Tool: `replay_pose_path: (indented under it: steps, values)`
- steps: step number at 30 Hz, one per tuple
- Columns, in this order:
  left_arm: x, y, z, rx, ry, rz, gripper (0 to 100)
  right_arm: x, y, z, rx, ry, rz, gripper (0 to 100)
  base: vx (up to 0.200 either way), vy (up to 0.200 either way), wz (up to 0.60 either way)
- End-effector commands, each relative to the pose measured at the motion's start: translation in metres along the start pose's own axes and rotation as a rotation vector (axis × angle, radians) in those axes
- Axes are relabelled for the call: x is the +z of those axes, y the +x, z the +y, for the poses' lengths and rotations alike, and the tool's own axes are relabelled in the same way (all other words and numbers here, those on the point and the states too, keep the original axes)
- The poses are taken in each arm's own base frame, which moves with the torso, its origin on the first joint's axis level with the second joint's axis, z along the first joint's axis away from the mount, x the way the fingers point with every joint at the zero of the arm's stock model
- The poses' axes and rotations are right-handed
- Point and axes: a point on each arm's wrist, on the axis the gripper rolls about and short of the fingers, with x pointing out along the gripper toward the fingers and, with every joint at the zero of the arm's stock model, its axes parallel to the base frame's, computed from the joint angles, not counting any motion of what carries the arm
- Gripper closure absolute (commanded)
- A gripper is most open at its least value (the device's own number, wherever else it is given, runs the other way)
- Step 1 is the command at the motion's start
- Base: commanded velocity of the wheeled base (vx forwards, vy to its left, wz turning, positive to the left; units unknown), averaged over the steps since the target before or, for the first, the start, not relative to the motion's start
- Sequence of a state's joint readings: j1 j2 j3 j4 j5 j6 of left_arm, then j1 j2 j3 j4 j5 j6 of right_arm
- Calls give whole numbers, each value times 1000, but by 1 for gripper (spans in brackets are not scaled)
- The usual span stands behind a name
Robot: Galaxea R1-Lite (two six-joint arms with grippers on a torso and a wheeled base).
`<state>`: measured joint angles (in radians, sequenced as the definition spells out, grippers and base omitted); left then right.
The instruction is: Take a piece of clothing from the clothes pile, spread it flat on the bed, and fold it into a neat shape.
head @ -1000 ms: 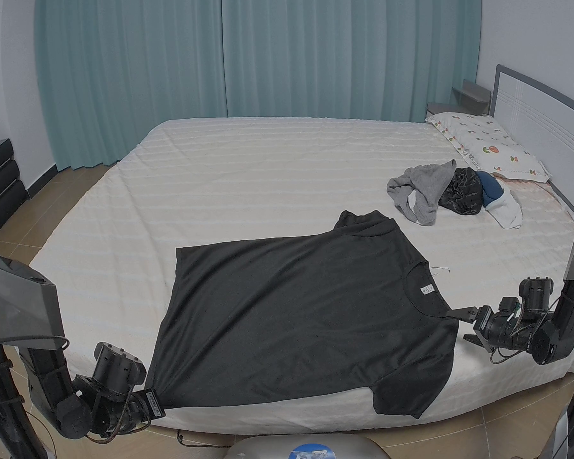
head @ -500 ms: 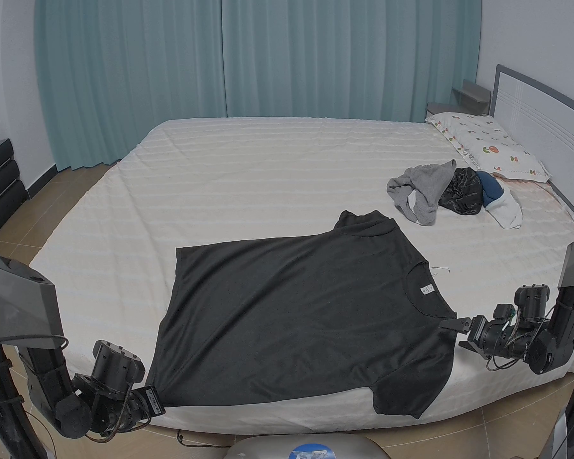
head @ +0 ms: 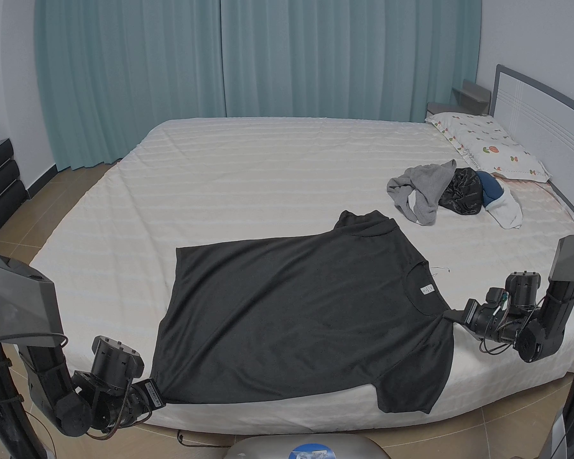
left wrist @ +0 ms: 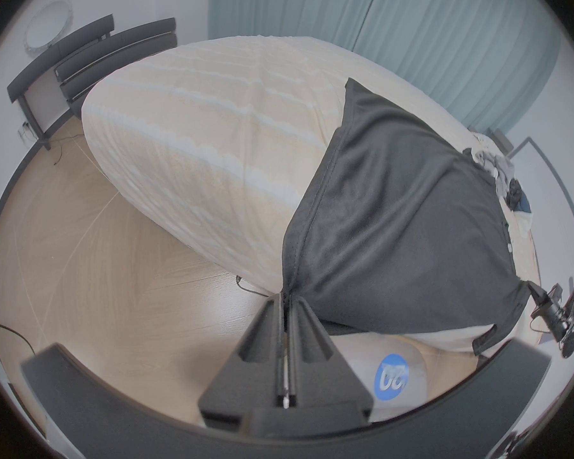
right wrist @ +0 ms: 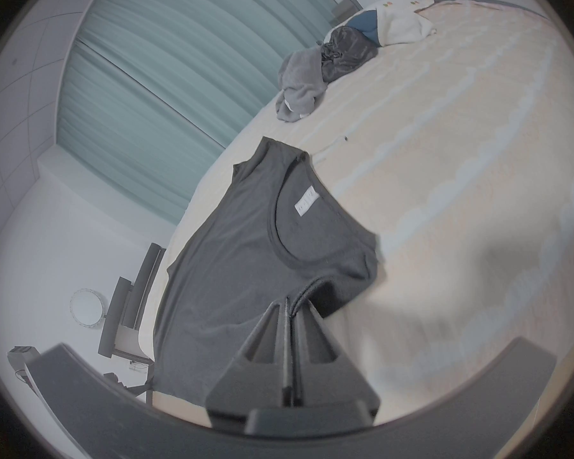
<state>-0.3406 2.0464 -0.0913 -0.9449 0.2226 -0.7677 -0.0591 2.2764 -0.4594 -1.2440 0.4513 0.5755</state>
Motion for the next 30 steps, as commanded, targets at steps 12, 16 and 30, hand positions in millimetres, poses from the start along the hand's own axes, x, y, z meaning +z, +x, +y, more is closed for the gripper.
replay_pose_path:
  steps: [12,16,30]
  values:
    - [5,1,-5,-33,-38,-36,100,12,39,-5,-31,-29,-74,100,0,0,0]
    - [5,1,-5,-33,-41,-36,100,9,33,-8,-31,-17,-68,0,0,0,0]
    - [6,-1,-5,-39,-43,-44,100,-10,-35,1,36,32,40,0,0,0,0]
